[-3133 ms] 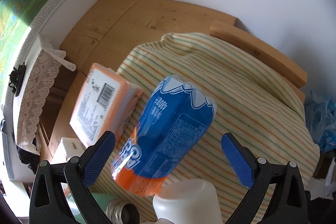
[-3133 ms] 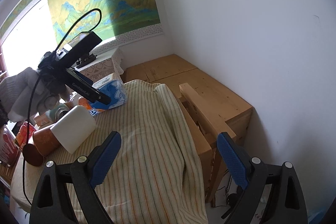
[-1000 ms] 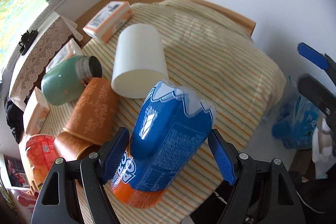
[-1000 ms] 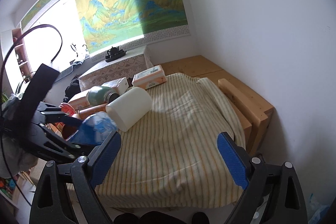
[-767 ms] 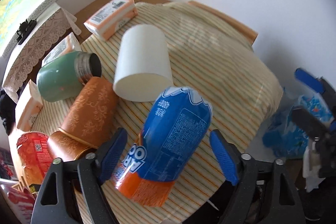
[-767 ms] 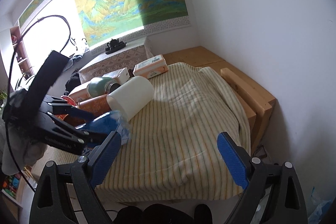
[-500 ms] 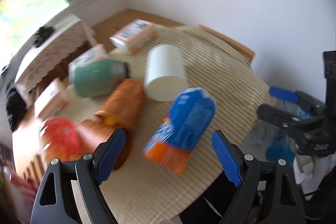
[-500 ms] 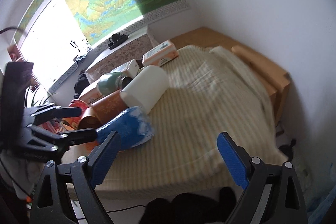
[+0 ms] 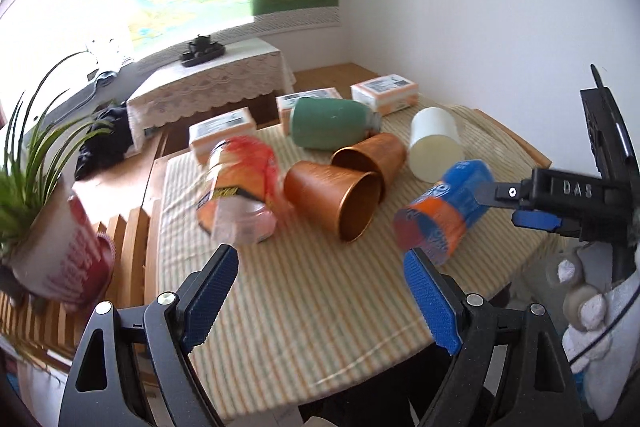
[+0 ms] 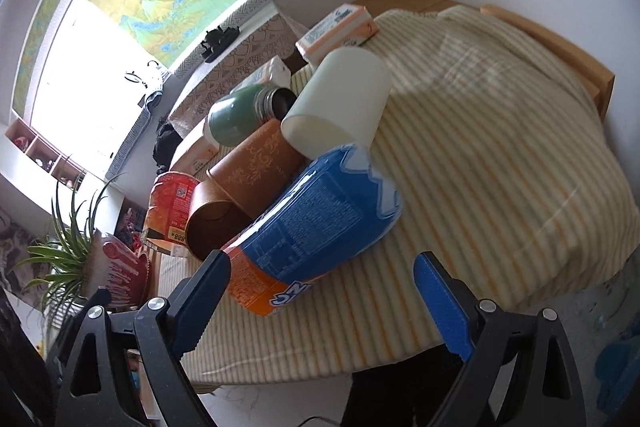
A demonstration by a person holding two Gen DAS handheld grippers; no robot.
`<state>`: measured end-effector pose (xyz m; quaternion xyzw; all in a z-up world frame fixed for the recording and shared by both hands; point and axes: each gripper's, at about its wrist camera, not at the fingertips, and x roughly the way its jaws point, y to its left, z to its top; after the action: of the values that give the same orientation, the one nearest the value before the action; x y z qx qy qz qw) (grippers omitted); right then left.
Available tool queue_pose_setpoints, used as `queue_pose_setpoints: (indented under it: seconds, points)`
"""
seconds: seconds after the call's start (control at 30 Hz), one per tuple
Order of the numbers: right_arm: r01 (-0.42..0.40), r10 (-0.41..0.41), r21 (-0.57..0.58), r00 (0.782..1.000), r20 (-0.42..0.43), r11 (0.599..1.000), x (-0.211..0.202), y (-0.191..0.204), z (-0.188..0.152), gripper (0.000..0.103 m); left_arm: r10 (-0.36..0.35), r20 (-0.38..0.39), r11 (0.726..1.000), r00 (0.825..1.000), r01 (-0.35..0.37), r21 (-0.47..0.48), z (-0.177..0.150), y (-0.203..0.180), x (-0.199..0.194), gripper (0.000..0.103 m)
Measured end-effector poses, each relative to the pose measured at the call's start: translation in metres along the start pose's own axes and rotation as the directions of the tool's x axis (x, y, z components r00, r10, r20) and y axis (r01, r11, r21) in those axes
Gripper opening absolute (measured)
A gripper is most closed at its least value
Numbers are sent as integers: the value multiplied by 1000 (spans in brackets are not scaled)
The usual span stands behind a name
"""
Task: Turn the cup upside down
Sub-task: 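Close the right tool on the blue bottle while the left tool releases it, then rotate the held blue bottle with the right tool to stand it on end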
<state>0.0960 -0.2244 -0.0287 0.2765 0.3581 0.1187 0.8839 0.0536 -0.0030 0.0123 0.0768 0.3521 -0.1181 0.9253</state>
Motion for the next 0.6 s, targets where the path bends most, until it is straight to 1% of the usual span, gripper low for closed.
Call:
queue_pose_setpoints:
  seconds: [0.2,0.4,0.6]
  points:
    - [-8,11,87,999,-35,996,5,1,3,91,-15,37,998,999,17,-58,-24,12,-10,89]
    - [-21,30,188,999,-45,982,10,-1,14,90,-42,30,993,999,45,-107,-43,24,-8,89]
    - [-15,49,282,992,-114,959,31,1,16,90,-34,32,990,999,38,-137,-52,37,-9,89]
